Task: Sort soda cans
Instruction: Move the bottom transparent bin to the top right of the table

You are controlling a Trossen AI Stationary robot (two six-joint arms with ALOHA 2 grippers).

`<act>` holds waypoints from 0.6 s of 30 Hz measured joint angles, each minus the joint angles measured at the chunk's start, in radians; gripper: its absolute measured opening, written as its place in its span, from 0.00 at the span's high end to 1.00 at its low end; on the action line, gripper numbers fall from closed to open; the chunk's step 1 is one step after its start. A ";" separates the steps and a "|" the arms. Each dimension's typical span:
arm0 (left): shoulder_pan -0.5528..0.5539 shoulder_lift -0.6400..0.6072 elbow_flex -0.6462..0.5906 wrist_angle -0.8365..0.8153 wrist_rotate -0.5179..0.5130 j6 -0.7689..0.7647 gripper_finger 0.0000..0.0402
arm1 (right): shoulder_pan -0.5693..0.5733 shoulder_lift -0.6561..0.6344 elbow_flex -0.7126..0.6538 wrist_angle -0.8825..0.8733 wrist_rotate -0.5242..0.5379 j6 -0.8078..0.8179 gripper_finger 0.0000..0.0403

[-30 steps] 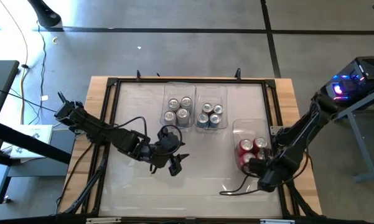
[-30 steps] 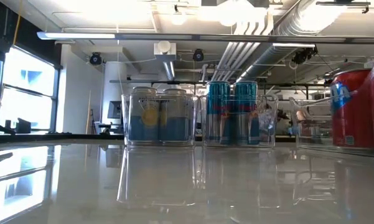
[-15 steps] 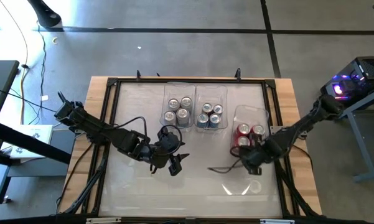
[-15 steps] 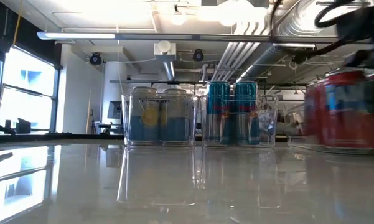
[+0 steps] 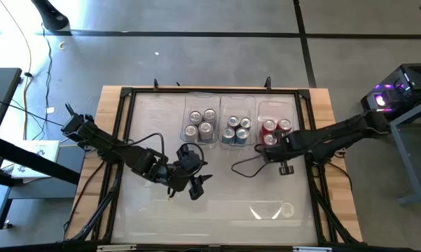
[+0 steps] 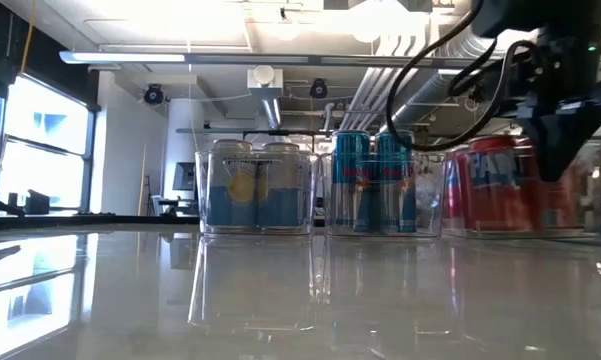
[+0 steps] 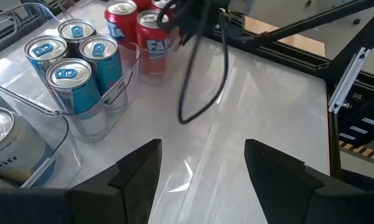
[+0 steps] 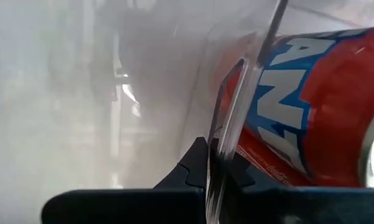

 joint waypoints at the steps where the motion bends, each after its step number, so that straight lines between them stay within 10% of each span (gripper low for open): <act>1: 0.000 0.000 0.000 0.000 0.000 0.000 0.44 | -0.019 0.000 0.000 -0.001 0.005 -0.040 1.00; 18: 0.000 0.000 0.000 0.000 -0.003 0.000 0.44 | -0.172 0.000 0.001 0.009 -0.019 -0.175 0.98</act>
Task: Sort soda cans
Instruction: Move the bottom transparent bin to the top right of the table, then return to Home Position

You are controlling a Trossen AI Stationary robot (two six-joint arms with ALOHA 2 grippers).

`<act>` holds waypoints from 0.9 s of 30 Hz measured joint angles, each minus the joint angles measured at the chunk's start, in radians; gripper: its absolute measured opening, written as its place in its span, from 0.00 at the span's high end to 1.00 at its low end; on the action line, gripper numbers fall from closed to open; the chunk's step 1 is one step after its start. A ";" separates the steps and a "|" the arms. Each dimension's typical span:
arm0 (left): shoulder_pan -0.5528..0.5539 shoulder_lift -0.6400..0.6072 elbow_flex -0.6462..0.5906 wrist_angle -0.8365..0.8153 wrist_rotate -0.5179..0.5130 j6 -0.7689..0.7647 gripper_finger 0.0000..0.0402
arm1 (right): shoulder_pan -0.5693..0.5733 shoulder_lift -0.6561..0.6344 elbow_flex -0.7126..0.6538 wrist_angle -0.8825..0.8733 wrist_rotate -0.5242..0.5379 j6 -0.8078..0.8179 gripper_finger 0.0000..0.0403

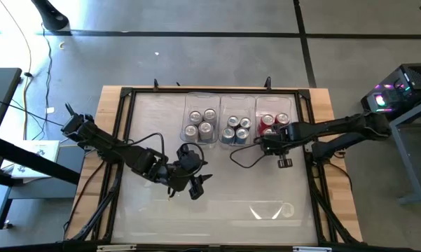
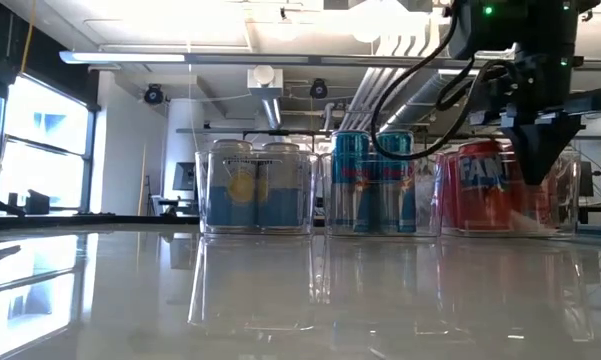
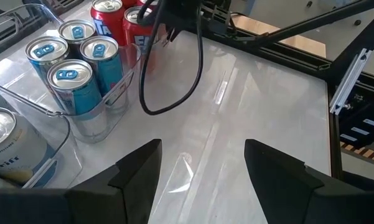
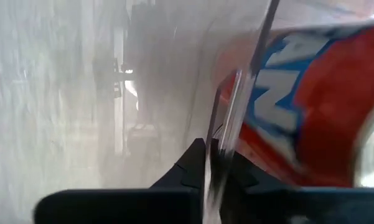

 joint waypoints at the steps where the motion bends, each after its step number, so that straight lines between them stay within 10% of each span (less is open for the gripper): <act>1: 0.000 0.000 0.000 0.000 0.000 0.000 0.44 | 0.000 0.000 0.000 0.003 -0.001 0.007 0.96; 12: 0.000 0.000 0.000 0.000 0.000 -0.001 0.44 | 0.000 -0.001 0.111 -0.059 -0.047 0.051 0.63; 19: -0.016 0.000 0.001 -0.005 -0.096 0.030 0.44 | 0.055 -0.043 0.282 -0.211 -0.085 0.211 0.61; 27: -0.001 -0.042 -0.035 -0.063 -0.164 0.080 0.45 | 0.233 -0.379 0.252 -0.103 -0.067 0.411 0.62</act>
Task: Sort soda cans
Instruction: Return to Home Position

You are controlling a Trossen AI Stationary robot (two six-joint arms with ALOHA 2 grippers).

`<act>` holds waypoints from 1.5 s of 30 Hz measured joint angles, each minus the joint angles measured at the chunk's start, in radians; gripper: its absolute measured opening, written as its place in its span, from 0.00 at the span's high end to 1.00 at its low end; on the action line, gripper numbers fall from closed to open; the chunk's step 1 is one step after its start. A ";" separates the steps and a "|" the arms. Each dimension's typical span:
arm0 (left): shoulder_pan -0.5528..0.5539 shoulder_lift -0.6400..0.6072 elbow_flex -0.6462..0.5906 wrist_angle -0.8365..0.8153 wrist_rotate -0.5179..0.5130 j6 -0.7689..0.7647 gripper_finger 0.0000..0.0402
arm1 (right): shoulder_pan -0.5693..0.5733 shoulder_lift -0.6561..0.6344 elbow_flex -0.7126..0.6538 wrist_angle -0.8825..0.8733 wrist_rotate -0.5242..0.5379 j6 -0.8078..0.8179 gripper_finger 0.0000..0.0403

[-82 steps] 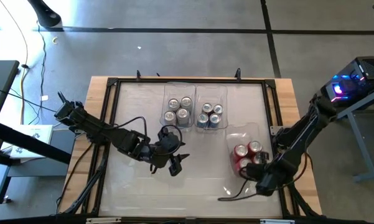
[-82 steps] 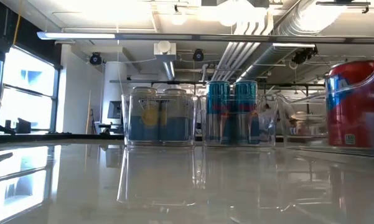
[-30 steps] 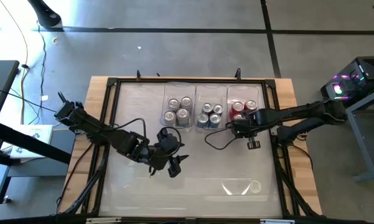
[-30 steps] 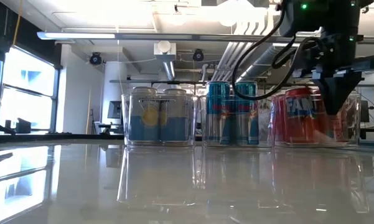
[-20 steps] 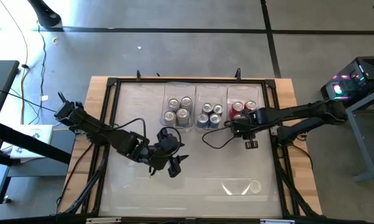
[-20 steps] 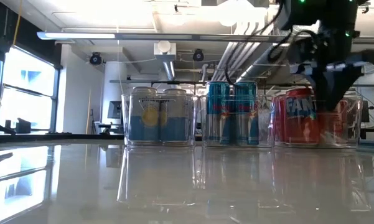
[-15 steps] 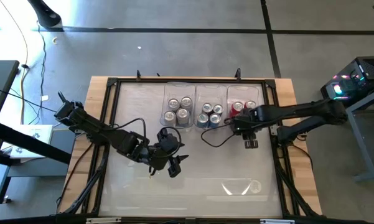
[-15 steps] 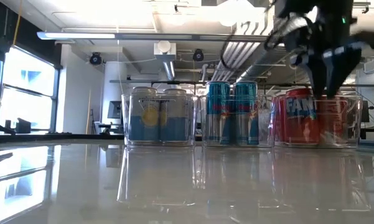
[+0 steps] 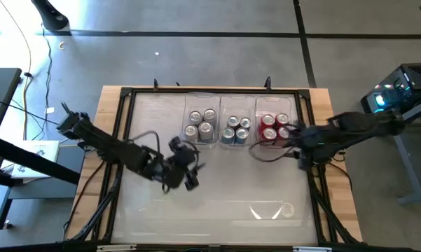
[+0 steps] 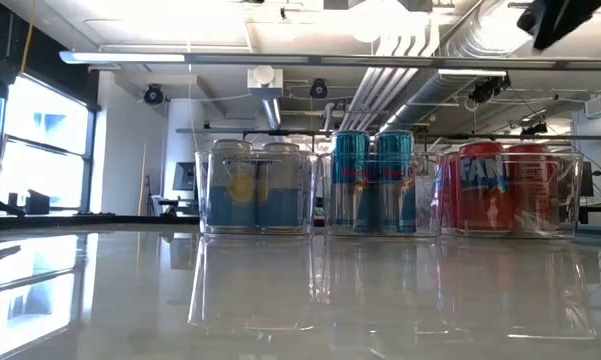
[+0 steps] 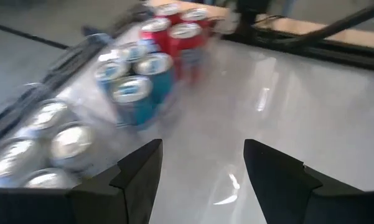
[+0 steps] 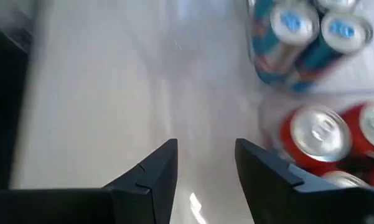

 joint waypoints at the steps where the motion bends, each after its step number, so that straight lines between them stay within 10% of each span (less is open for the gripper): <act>1: 0.016 -0.028 -0.029 -0.002 -0.005 0.005 0.46 | 0.024 -0.052 -0.020 0.035 0.008 0.035 0.62; 9: 0.161 -0.393 -0.463 0.329 0.141 0.094 0.54 | 0.185 -0.406 -0.306 0.457 0.034 0.192 0.62; 18: 0.175 -0.830 -0.955 0.821 0.213 0.223 0.60 | 0.262 -0.561 -0.693 1.080 0.016 -0.054 0.62; 23: 0.202 -1.061 -1.073 0.808 0.232 0.246 0.64 | 0.231 -0.650 -0.792 1.278 0.016 -0.248 0.64; 32: 0.226 -1.369 -1.110 0.583 0.259 0.286 0.75 | 0.113 -0.868 -0.767 1.117 0.057 -0.305 0.79; 45: 0.225 -1.538 -1.110 0.272 0.264 0.240 0.93 | 0.099 -0.871 -0.871 1.122 0.059 -0.219 0.99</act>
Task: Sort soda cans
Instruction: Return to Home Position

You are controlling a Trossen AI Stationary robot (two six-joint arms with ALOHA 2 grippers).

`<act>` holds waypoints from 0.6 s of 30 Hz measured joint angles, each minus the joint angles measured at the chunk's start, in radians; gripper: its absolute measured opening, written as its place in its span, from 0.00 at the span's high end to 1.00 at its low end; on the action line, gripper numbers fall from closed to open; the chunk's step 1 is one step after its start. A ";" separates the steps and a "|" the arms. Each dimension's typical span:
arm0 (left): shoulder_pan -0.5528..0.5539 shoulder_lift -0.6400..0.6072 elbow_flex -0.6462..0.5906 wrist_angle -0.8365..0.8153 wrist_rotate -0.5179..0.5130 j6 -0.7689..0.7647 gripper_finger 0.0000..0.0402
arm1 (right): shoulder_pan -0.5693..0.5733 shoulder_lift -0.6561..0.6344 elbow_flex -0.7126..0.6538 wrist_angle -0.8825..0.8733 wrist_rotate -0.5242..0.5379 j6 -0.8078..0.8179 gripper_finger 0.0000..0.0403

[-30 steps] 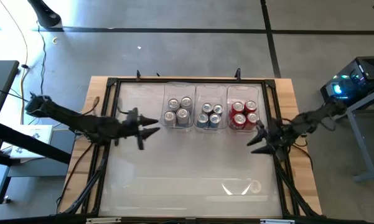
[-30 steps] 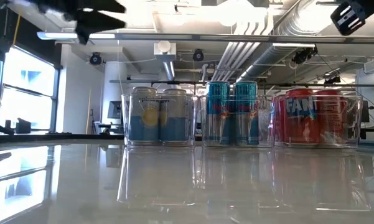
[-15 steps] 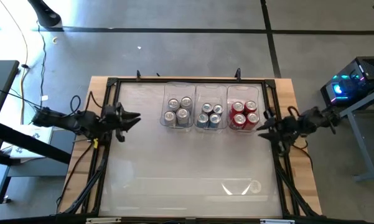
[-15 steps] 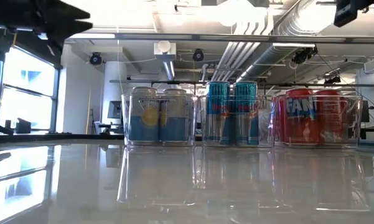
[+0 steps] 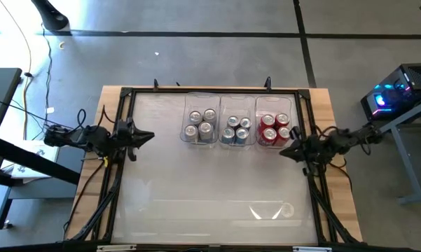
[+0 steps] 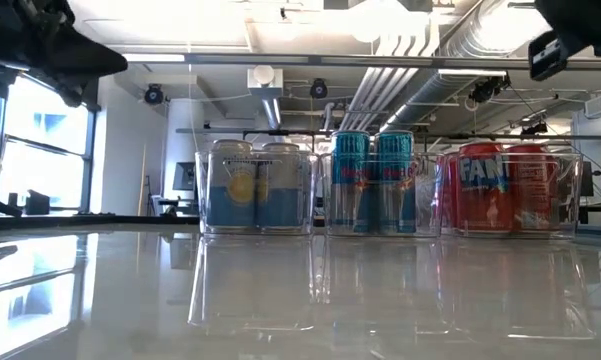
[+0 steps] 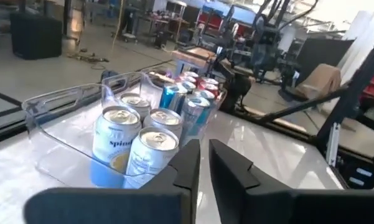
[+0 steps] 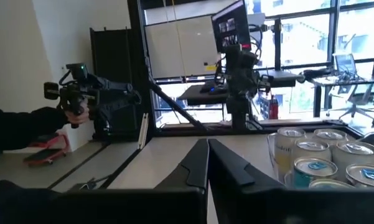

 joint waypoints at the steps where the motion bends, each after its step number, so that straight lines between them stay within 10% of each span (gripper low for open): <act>1: 0.000 -0.001 0.001 -0.005 0.008 0.000 0.94 | 0.000 0.000 -0.009 0.008 0.001 0.002 0.99; 18: 0.097 0.029 -0.230 0.362 0.221 0.054 1.00 | -0.082 0.002 -0.124 0.094 -0.047 0.074 1.00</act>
